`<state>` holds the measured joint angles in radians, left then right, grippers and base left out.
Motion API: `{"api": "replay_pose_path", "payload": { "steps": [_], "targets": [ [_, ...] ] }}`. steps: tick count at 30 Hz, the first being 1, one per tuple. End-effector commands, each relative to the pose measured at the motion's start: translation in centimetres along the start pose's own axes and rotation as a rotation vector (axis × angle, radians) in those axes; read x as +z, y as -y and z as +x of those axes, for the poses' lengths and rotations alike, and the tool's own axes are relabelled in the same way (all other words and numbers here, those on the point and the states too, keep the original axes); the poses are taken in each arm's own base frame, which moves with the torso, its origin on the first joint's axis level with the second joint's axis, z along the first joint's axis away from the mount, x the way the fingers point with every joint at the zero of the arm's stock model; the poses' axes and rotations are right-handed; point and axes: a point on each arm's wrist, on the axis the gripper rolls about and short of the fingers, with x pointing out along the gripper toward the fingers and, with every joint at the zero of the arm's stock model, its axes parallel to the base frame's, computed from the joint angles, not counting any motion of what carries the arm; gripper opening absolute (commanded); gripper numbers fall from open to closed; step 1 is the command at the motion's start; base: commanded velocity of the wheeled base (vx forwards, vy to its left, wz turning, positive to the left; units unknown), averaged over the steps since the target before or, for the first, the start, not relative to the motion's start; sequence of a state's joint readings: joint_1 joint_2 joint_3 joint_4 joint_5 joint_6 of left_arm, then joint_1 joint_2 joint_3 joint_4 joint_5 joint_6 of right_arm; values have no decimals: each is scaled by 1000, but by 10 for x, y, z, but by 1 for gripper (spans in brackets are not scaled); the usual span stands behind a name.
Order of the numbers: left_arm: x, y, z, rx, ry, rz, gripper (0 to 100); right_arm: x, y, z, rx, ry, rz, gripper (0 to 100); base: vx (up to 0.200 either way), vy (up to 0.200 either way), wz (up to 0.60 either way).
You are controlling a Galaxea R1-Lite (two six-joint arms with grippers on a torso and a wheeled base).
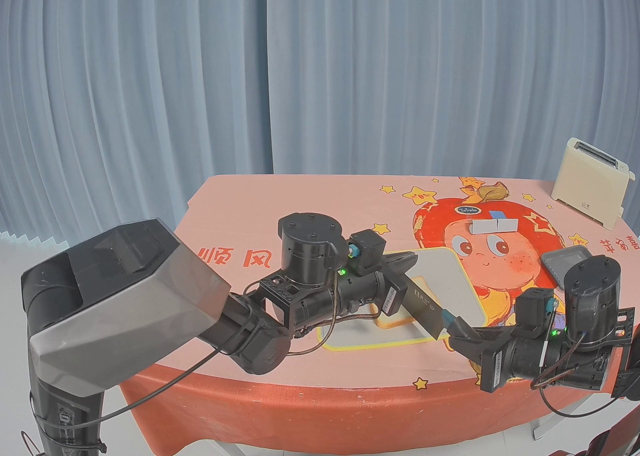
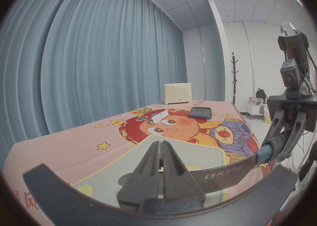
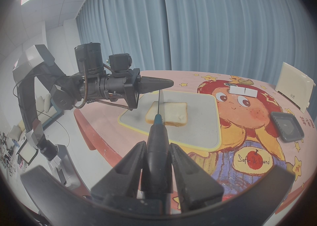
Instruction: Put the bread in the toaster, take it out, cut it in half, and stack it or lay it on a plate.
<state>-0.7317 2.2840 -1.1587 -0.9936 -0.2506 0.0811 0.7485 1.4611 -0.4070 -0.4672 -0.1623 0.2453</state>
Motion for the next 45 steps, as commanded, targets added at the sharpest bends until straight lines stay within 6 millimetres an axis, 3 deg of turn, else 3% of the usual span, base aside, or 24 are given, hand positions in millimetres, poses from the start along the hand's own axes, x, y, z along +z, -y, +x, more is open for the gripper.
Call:
{"api": "replay_pose_path", "payload": {
  "steps": [1, 25, 45],
  "targets": [
    [-6, 0, 1, -1, -18, -4, 0, -1, 0, 0, 2, -2, -2, 0, 0, 0, 0],
    [-27, 1, 7, -1, -60, -15, 0, -8, 0, 4, -4, -38, -11, 0, 0, 0, 0],
    [-29, 6, 8, -11, -64, -14, 0, -8, 0, 4, -3, -37, -13, 0, 0, 0, 0]
  ]
}}
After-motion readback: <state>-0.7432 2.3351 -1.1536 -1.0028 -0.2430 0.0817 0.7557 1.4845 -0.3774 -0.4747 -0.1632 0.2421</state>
